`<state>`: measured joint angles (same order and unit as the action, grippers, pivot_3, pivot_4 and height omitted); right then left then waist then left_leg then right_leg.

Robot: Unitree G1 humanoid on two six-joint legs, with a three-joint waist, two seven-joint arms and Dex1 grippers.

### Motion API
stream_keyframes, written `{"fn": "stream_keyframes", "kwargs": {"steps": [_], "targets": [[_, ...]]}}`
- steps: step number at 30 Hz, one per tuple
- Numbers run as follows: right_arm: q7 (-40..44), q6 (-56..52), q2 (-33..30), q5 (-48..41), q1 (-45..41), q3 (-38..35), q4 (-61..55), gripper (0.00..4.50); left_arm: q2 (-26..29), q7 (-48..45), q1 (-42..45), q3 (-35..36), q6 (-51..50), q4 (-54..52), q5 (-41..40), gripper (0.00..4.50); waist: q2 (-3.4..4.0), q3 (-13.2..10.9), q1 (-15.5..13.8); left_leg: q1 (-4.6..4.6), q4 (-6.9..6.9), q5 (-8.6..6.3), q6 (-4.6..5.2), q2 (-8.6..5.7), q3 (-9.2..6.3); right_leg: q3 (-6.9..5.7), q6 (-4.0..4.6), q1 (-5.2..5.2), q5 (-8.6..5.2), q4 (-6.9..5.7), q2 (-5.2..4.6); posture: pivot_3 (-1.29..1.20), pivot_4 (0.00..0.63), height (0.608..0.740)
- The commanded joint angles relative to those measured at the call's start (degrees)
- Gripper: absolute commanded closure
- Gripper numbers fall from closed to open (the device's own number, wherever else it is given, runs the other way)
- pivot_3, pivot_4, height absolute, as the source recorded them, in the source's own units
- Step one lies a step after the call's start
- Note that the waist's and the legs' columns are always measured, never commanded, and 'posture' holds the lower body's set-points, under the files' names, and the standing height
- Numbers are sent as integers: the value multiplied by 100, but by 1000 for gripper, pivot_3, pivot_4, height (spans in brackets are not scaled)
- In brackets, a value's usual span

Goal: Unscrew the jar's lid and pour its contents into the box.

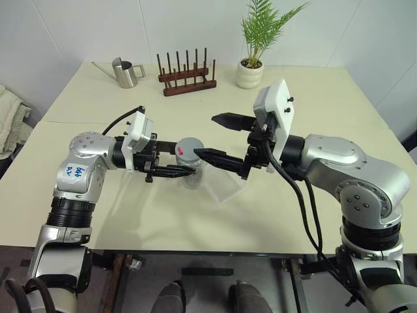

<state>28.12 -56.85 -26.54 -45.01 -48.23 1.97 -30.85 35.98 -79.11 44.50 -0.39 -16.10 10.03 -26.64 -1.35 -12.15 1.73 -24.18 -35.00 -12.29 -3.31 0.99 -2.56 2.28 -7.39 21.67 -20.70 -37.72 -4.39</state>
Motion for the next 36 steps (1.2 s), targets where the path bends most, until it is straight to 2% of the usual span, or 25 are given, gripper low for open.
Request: {"fn": "stream_keyframes", "kwargs": {"steps": [1, 11, 17, 36], "targets": [[-192, -27, 196, -48, -173, 40, -98, 7, -17, -5, 141, 41, 98, -59, -16, 2439, 0, 0, 0, 0, 0, 0, 0, 0, 0, 0, 0, 0, 0, 0, 1, 0, 150, 740], [-226, 125, 489, 363, -134, 566, 42, 7, -41, 30, 177, 14, 93, -43, -3, 2439, 0, 0, 3, 0, -1, 0, 0, 0, 0, 0, 0, 0, 0, -2, 1, 0, 150, 740], [-47, 324, 441, 660, -120, 741, 220, 7, -31, 42, 177, 13, 90, -45, 11, 2439, 0, 0, 2, 0, -1, 1, 1, -1, 0, 0, 0, 0, 0, -2, 0, 0, 150, 740], [319, 387, 142, 970, -45, 633, 291, 7, -32, 85, 161, 18, 92, -44, 14, 2439, 0, 0, 1, 0, -1, 1, 1, -1, 0, 0, 0, 1, 0, -1, 1, 0, 150, 740]]}}
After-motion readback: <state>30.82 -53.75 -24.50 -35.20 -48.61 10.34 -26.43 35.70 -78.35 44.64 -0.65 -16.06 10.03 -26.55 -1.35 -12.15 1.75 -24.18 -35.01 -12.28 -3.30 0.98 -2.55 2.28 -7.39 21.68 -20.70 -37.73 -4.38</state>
